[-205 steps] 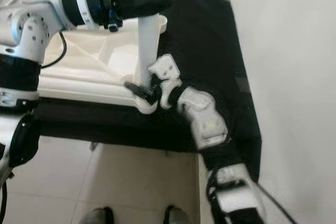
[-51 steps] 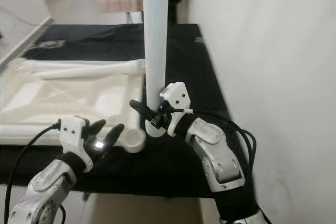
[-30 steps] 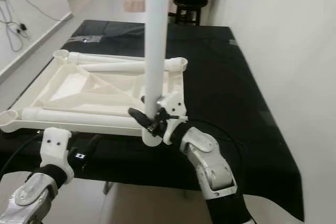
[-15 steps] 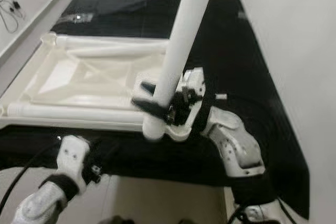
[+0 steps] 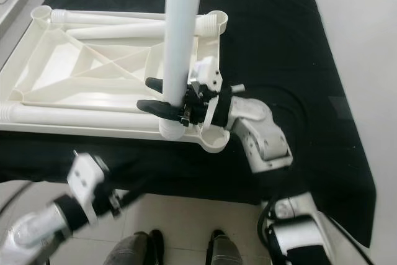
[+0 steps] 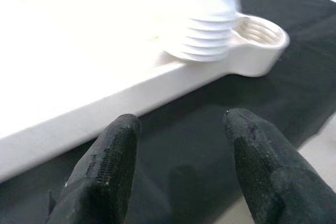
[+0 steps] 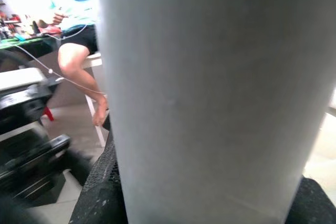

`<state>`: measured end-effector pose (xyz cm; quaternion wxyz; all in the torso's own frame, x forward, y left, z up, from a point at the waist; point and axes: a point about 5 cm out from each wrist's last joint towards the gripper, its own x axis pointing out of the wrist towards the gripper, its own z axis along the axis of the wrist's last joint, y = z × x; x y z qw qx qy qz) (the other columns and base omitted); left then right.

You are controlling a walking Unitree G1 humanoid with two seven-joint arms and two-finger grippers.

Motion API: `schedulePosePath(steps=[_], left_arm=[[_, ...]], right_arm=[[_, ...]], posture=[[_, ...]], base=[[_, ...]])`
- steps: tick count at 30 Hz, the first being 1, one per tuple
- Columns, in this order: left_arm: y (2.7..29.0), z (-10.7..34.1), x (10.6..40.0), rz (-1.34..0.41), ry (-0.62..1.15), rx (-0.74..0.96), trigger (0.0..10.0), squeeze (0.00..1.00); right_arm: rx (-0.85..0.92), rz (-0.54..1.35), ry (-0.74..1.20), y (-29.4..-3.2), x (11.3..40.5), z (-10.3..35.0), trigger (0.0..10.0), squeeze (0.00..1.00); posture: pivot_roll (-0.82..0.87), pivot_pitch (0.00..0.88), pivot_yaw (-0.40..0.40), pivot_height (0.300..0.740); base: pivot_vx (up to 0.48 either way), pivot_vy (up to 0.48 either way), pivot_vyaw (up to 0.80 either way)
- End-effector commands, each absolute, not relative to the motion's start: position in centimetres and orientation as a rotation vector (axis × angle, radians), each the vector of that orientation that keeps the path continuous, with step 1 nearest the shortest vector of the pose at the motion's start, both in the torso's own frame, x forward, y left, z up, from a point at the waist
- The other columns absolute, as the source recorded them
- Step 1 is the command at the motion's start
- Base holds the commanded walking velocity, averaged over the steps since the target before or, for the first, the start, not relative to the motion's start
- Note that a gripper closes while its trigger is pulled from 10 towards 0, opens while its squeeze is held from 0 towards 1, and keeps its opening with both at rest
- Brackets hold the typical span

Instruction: Building children table

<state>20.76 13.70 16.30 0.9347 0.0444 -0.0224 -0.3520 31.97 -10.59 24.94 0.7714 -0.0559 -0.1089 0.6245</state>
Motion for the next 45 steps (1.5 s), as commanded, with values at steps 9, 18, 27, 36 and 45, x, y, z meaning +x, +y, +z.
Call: schedulePosePath(steps=[9, 18, 27, 36, 45], left_arm=[[13.5, 13.9, 20.2, -0.793, 0.030, 0.069, 10.0, 0.00], [12.6, 14.1, 17.5, -0.900, 0.065, 0.055, 10.0, 0.00], [12.4, 14.5, 15.8, -0.947, 0.074, 0.060, 10.0, 0.00], [12.4, 15.4, 15.4, -0.909, 0.044, 0.033, 10.0, 0.00], [12.4, 15.8, 15.2, -0.887, 0.036, 0.026, 10.0, 0.00]], right_arm=[[-0.011, 1.519, -0.283, -12.6, 29.7, 26.5, 10.0, 0.00], [-0.044, 1.510, -0.193, -15.5, 27.8, 25.5, 10.0, 0.00], [-0.049, 1.411, -0.201, -15.3, 28.3, 25.1, 10.0, 0.00], [0.006, 1.352, -0.265, -16.2, 28.9, 26.8, 10.0, 0.00], [-0.028, 1.286, -0.268, -16.9, 29.9, 26.9, 10.0, 0.00]], posture=[[0.05, 0.185, 0.060, 0.740], [0.06, 0.287, 0.077, 0.740], [0.07, 0.344, 0.089, 0.740], [0.08, 0.390, 0.073, 0.740], [0.09, 0.408, 0.069, 0.740]], base=[[0.000, 0.000, 0.00], [0.000, 0.000, 0.00], [0.000, 0.000, 0.00], [0.000, 0.000, 0.00], [0.000, 0.000, 0.00]])
